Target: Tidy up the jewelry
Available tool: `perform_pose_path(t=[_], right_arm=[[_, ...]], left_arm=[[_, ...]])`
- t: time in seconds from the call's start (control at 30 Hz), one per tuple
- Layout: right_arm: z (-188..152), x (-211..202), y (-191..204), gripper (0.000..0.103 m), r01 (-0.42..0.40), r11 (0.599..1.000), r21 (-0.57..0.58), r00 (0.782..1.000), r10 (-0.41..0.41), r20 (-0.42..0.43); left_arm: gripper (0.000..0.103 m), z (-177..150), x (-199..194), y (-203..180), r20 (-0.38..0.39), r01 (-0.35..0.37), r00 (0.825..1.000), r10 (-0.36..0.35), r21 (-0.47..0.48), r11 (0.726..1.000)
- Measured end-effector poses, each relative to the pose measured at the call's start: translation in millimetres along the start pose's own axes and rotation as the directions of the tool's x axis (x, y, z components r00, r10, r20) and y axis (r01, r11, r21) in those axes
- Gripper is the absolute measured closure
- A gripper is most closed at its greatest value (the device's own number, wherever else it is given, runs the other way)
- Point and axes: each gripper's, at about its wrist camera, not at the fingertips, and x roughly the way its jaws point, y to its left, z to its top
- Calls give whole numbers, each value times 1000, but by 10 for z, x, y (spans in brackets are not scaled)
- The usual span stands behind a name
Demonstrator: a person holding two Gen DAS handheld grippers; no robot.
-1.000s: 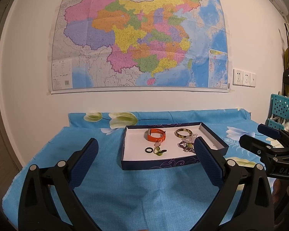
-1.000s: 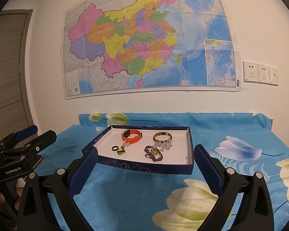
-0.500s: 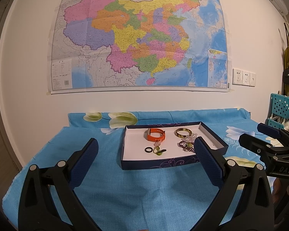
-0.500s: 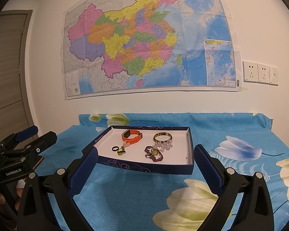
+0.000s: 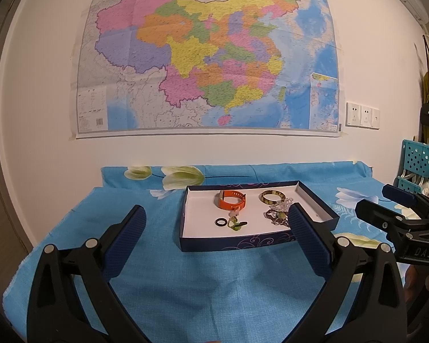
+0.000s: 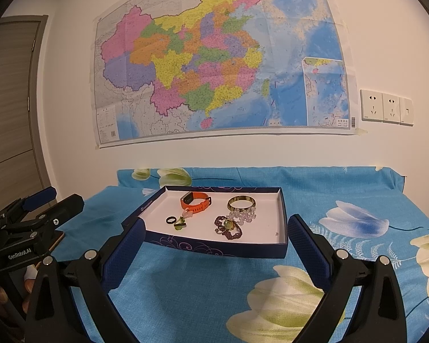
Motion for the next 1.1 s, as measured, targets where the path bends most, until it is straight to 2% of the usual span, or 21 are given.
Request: perform_pose_path(t=[1.1], right_arm=[[4,9,6,7,-1,1000,0,1000,1,-2]], left_arm=[[5,10,-12,34,3,-8,1000,8,-12,1000]])
